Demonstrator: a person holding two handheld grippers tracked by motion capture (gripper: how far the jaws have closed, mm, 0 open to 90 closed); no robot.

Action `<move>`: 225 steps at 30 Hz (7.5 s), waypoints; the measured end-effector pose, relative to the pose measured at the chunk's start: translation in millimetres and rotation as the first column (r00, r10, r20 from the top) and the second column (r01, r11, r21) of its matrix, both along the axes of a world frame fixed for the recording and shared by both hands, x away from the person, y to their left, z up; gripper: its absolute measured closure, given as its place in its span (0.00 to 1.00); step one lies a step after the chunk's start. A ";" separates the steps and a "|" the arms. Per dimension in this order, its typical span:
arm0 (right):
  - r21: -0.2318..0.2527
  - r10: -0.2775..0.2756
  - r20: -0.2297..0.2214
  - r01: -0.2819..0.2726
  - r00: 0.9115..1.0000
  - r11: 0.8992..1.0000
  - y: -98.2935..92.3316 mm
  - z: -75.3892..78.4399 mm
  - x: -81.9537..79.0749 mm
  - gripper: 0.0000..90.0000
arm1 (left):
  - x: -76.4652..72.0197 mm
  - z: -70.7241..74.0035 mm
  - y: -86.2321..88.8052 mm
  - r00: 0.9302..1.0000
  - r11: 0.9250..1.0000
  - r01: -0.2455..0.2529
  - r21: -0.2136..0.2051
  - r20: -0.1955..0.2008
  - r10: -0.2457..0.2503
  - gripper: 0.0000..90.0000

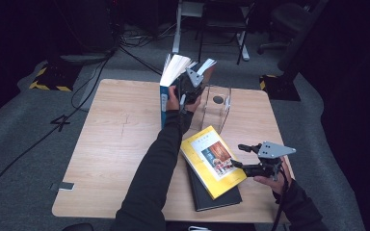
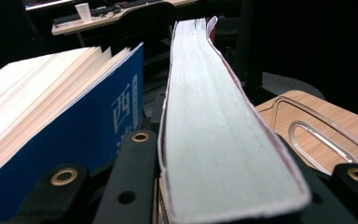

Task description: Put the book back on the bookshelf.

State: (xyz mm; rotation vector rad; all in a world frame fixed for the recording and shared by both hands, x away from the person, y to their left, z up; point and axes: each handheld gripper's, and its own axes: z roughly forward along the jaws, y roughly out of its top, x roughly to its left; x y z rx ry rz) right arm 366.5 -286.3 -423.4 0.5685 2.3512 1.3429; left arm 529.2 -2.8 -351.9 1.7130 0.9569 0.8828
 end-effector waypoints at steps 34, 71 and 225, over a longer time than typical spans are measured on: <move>-0.020 0.002 -0.008 -0.002 1.000 1.000 2.2 -1.6 0.7 0.40 | -38.4 -0.9 26.1 0.999 0.999 0.035 0.024 -0.011 -0.035 0.71; -0.039 0.002 -0.021 -0.003 1.000 0.999 4.3 -4.3 1.0 0.39 | -87.4 -25.7 53.8 0.979 0.974 0.200 0.109 -0.062 -0.194 0.59; -0.090 0.098 -0.400 -0.146 0.911 0.985 45.1 -22.4 59.0 0.29 | -88.7 -141.2 89.9 0.832 0.917 0.397 0.043 -0.438 -0.340 0.31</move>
